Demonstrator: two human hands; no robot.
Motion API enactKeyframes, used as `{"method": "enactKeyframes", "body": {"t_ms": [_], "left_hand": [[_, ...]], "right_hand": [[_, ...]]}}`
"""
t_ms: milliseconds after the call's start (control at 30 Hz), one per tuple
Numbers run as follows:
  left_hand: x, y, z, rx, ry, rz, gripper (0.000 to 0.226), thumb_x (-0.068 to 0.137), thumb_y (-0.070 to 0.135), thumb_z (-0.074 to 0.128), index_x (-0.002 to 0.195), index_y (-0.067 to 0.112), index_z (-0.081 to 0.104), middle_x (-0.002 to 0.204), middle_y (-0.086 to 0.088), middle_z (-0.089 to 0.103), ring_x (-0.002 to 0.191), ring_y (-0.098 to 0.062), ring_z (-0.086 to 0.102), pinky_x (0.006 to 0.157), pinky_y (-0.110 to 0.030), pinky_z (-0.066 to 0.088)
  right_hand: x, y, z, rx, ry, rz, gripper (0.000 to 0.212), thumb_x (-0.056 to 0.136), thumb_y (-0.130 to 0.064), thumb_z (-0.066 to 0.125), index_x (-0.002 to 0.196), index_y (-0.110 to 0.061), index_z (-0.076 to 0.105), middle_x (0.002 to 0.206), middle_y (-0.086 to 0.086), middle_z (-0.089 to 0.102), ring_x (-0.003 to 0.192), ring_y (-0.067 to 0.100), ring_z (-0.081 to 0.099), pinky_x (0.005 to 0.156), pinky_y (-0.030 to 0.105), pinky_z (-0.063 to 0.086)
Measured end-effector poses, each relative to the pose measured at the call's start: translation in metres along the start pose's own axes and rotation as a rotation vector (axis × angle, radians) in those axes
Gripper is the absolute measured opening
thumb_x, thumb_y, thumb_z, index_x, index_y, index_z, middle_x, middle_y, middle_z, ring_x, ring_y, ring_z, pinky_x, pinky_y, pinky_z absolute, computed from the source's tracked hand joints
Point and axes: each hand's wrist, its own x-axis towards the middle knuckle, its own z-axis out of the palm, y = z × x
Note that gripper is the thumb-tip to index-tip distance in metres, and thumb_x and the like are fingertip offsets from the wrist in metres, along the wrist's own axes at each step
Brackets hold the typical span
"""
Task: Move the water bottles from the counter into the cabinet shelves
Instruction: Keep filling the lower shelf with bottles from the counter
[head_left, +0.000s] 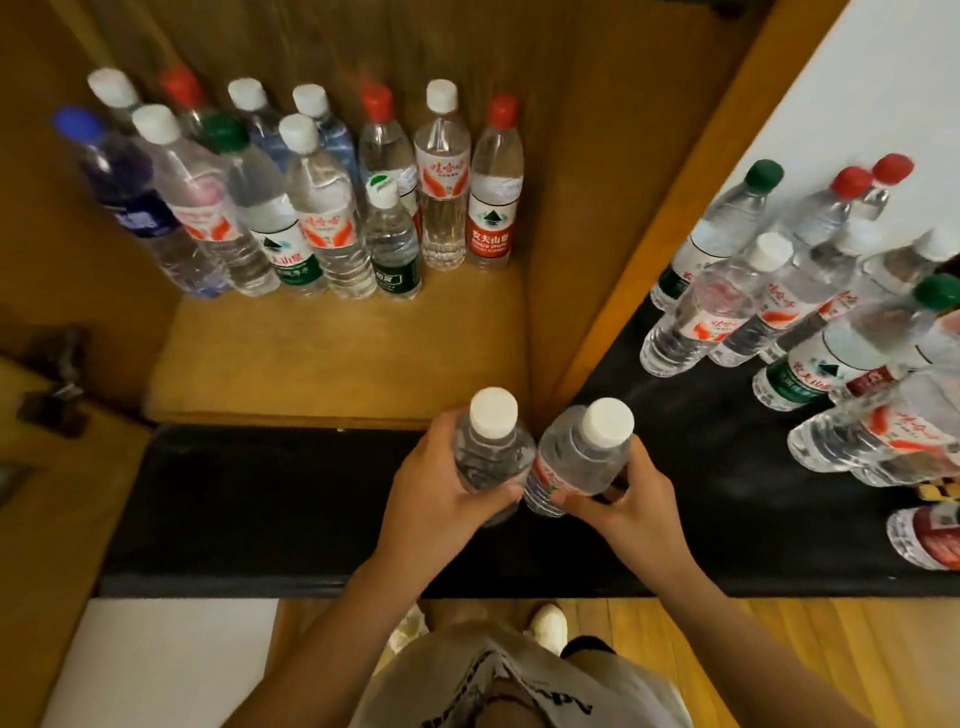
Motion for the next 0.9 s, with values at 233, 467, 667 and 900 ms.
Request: {"method": "enactKeyframes", "body": {"t_ms": [233,467,667,900], "left_hand": [[0.029,-0.003,-0.065,0.004,0.229,0.032,0.069,0.048,0.056,0.074,0.107,0.052,0.039,0.1,0.034,0.057,0.097,0.014,0.055,0.075,-0.013,0.045],[0.083,0.001,-0.086,0.052,0.326,0.003,0.077,0.048,0.036,0.087,0.111,0.03,0.044,0.109,0.007,0.064,0.1,-0.016,0.061,0.085,-0.039,0.05],[0.109,0.001,-0.088,0.068,0.369,-0.047,0.087,0.045,0.041,0.089,0.116,0.021,0.044,0.115,-0.001,0.062,0.105,-0.021,0.059,0.088,-0.039,0.05],[0.114,0.009,-0.08,0.188,0.299,-0.048,0.113,0.038,0.046,0.089,0.132,0.016,0.033,0.134,-0.009,0.047,0.125,-0.029,0.044,0.098,-0.045,0.042]], "right_hand": [[0.025,-0.044,0.039,0.069,-0.008,-0.103,0.066,0.065,-0.006,0.08,0.116,-0.03,0.046,0.11,-0.024,0.055,0.102,-0.02,0.051,0.079,0.001,0.042],[0.091,-0.078,0.066,0.051,0.028,-0.133,0.067,0.062,-0.012,0.082,0.12,-0.021,0.048,0.102,-0.028,0.051,0.093,-0.022,0.049,0.076,-0.004,0.037],[0.119,-0.078,0.069,0.124,-0.054,-0.054,0.067,0.064,0.001,0.079,0.116,-0.022,0.044,0.103,-0.022,0.052,0.093,-0.014,0.05,0.075,-0.001,0.041],[0.12,-0.077,0.064,0.175,-0.24,0.01,0.076,0.073,0.001,0.071,0.131,-0.028,0.032,0.117,-0.022,0.046,0.105,-0.011,0.045,0.076,-0.003,0.039]]}}
